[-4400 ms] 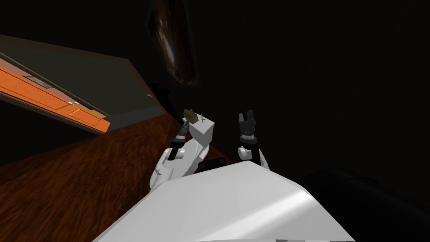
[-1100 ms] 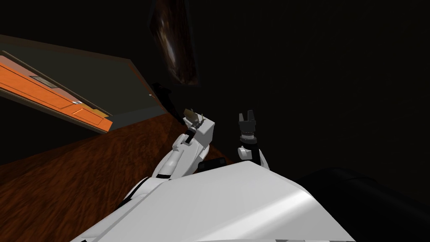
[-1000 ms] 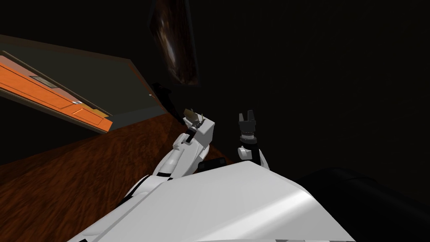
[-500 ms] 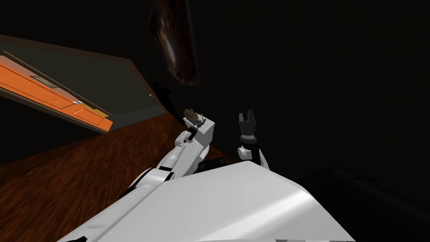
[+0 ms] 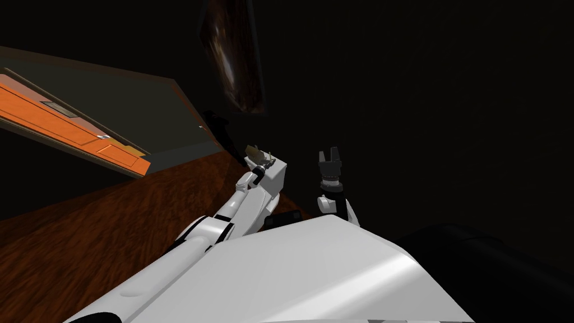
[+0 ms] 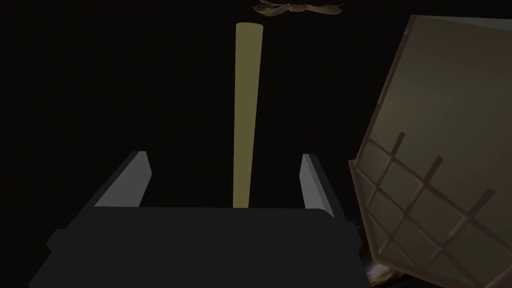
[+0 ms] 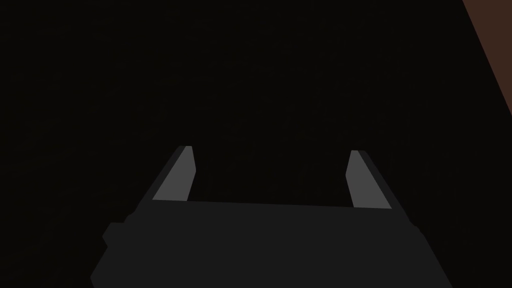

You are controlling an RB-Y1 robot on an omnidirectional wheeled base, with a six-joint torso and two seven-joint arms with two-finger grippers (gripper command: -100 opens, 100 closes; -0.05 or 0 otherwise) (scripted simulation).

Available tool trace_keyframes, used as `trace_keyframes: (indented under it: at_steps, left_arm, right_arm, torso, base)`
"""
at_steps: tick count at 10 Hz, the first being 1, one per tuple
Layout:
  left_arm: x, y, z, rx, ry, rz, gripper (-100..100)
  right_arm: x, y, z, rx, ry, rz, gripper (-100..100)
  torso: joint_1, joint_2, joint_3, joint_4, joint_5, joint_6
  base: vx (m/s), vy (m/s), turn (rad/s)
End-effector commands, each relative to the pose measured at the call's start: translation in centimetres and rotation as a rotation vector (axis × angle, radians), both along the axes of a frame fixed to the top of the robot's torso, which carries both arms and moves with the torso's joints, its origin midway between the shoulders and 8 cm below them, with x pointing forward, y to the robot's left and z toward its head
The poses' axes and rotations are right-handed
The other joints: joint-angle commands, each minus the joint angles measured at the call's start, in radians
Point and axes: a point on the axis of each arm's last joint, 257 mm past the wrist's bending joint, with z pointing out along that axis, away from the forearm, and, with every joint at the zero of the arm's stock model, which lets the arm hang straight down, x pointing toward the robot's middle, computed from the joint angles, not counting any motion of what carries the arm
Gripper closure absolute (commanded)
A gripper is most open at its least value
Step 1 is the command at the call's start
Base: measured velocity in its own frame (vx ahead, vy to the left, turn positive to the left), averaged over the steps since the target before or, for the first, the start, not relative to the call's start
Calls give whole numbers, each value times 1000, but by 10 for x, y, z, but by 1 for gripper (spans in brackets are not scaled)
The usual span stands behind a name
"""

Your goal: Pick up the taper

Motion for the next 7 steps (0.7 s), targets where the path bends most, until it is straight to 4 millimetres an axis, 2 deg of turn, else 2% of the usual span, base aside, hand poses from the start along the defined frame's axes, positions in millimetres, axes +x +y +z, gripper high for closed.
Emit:
trace_keyframes:
  at_steps: [1, 2, 3, 4, 5, 6, 7]
  left_arm:
    - [6, -1, -3, 42, -4, 3, -100]
    - [4, -1, -1, 26, -3, 1, -100]
    - [4, -1, -1, 28, -3, 2, 0]
    - [10, -7, 3, 28, -2, 13, -100]
    - [7, -6, 2, 28, -3, 5, -100]
    - [8, -6, 2, 28, -3, 8, 100]
    - [8, -6, 2, 28, -3, 7, 100]
  right_arm:
    - [0, 0, 0, 0, 0, 0, 0]
    - [0, 0, 0, 0, 0, 0, 0]
    - [0, 0, 0, 0, 0, 0, 0]
    - [0, 0, 0, 0, 0, 0, 0]
    - [0, 0, 0, 0, 0, 0, 0]
    - [0, 0, 0, 0, 0, 0, 0]
    - [0, 0, 0, 0, 0, 0, 0]
  torso:
    - [0, 0, 0, 0, 0, 0]
    - [0, 0, 0, 0, 0, 0]
    - [0, 0, 0, 0, 0, 0]
    - [0, 0, 0, 0, 0, 0]
    - [-1, 0, 0, 0, 0, 0]
    - [0, 0, 0, 0, 0, 0]
    - [0, 0, 0, 0, 0, 0]
  base:
    - [0, 0, 0]
    - [0, 0, 0]
    - [0, 0, 0]
    - [9, -10, 25]
    - [5, -7, 7]
    - [0, 0, 0]
    - [1, 1, 17]
